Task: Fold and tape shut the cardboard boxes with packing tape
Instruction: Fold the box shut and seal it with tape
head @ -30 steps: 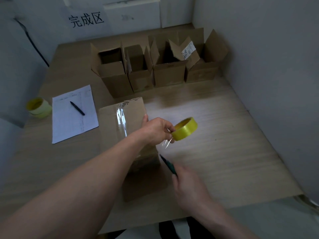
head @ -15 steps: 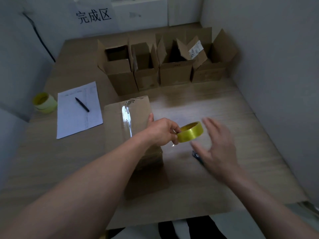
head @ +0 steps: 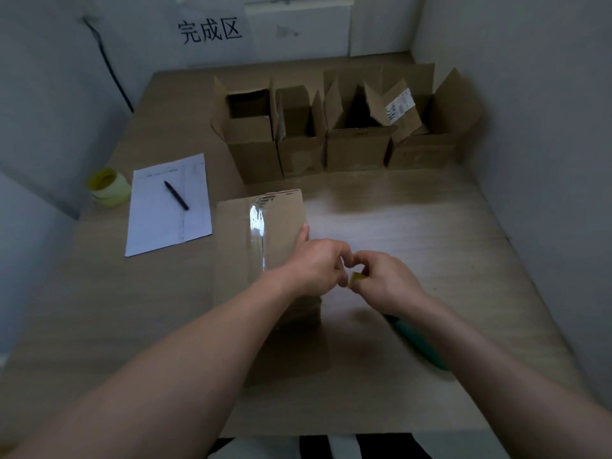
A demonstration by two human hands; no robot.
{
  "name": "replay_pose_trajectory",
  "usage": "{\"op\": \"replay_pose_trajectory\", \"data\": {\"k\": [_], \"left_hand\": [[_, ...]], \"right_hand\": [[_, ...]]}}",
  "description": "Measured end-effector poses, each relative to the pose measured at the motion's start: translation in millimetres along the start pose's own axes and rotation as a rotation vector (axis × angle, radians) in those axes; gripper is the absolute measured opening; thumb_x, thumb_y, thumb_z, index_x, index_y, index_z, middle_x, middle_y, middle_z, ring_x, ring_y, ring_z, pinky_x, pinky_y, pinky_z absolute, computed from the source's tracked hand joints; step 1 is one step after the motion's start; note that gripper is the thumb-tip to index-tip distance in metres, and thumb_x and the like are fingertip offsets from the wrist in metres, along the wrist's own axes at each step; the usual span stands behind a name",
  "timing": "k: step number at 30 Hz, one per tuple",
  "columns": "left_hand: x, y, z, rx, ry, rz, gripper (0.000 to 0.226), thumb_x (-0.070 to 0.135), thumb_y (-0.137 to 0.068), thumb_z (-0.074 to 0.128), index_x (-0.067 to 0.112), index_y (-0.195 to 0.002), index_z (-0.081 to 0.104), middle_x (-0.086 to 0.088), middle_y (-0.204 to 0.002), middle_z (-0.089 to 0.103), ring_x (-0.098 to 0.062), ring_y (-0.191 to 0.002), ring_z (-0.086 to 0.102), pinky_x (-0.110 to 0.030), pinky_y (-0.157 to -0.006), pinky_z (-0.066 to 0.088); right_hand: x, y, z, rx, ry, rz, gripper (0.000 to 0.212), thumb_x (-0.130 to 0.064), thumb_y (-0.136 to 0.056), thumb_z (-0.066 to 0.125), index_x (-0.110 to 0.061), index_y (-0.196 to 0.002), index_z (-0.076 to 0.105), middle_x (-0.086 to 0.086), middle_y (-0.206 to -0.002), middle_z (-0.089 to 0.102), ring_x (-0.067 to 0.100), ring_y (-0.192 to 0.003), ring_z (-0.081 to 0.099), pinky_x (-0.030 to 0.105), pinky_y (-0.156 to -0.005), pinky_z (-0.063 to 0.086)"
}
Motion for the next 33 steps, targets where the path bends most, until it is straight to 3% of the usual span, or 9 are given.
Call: {"op": "replay_pose_trajectory", "data": {"k": [2,6,11,14,19,22,27,31,33], "left_hand": [[-1,0,-2,0.019,0.039,-0.006,0.016,0.030,-0.089,0.064,0.038,-0.098,0.053,0.018,-0.077,0.071,-0.001,-0.104,0.061,-0.046,-0.117,-0.012],[2,14,-10,0.123,-0.007,0.051,0.028,0.031,-0.090,0.063,0.030,-0.115,0.052,0.010,-0.107,0.069,-0.012,-0.119,0.053,-0.044,-0.119,-0.005],[-1,48,16,0.249,-0.388,-0.101,0.063,0.039,-0.084,0.057,0.024,-0.140,0.032,-0.004,-0.158,0.016,-0.026,-0.149,-0.001,-0.068,-0.111,0.006],[-3,47,24,0.265,-0.429,-0.148,0.066,0.015,-0.084,0.055,0.021,-0.143,0.028,-0.010,-0.162,-0.002,-0.033,-0.149,-0.009,-0.073,-0.109,0.010],[4,43,28,0.214,-0.495,-0.109,0.066,0.016,-0.088,0.055,0.020,-0.146,0.023,-0.012,-0.160,-0.015,-0.047,-0.144,-0.013,-0.078,-0.104,0.008],[3,46,27,0.217,-0.501,-0.062,0.073,0.014,-0.087,0.058,0.021,-0.148,0.018,-0.010,-0.159,-0.022,-0.047,-0.143,-0.018,-0.077,-0.105,0.006],[11,89,30,0.288,-0.390,0.134,0.088,0.006,-0.075,0.073,0.023,-0.148,0.026,-0.011,-0.162,-0.011,-0.045,-0.146,-0.004,-0.063,-0.112,0.023],[2,140,26,0.398,-0.401,0.377,0.080,0.034,-0.078,0.073,0.022,-0.147,0.034,-0.013,-0.162,0.006,-0.038,-0.147,0.018,-0.055,-0.106,0.041],[-22,152,15,0.443,-0.400,0.130,0.093,0.065,-0.074,0.063,0.024,-0.150,0.029,-0.014,-0.163,0.005,-0.040,-0.148,0.009,-0.062,-0.108,0.032]], "right_hand": [[0,-5,5,-0.034,-0.045,0.012,0.008,-0.036,-0.082,0.066,-0.042,-0.086,0.064,-0.019,-0.081,0.063,0.005,-0.080,0.061,0.037,-0.073,0.058],[-1,-10,1,0.003,-0.083,-0.024,0.013,-0.044,-0.084,0.064,-0.036,-0.074,0.062,-0.013,-0.075,0.064,0.006,-0.075,0.060,0.040,-0.070,0.057],[32,-7,-13,0.166,-0.294,0.096,0.027,-0.044,-0.085,0.066,-0.024,-0.068,0.063,-0.006,-0.062,0.065,0.016,-0.064,0.063,0.041,-0.065,0.056],[50,-1,-12,0.224,-0.484,0.167,0.029,-0.037,-0.087,0.068,-0.017,-0.067,0.064,0.000,-0.061,0.066,0.024,-0.061,0.066,0.043,-0.064,0.057],[43,12,-11,0.284,-0.655,0.124,0.028,-0.023,-0.089,0.068,-0.007,-0.068,0.061,0.011,-0.060,0.064,0.034,-0.062,0.067,0.035,-0.053,0.049],[30,19,-20,0.322,-0.686,0.059,0.028,-0.024,-0.092,0.065,-0.005,-0.072,0.061,0.016,-0.069,0.065,0.036,-0.070,0.066,0.045,-0.061,0.054],[13,23,-47,0.404,-0.734,-0.031,0.027,-0.022,-0.093,0.063,-0.010,-0.069,0.058,0.012,-0.067,0.059,0.029,-0.069,0.060,0.042,-0.064,0.049],[-6,17,-60,0.391,-0.745,-0.077,0.025,-0.022,-0.094,0.062,-0.014,-0.071,0.059,0.000,-0.065,0.053,0.014,-0.064,0.050,0.033,-0.063,0.043],[-18,16,-62,0.360,-0.764,-0.100,0.024,-0.023,-0.094,0.061,-0.013,-0.073,0.060,0.002,-0.068,0.054,0.017,-0.068,0.051,0.036,-0.066,0.045]]}}
Point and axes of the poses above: each hand's wrist, its own y-axis away from the middle knuckle, its own z-axis out of the palm, x = y × z, the point moved 8 cm from there along -y, towards the middle knuckle
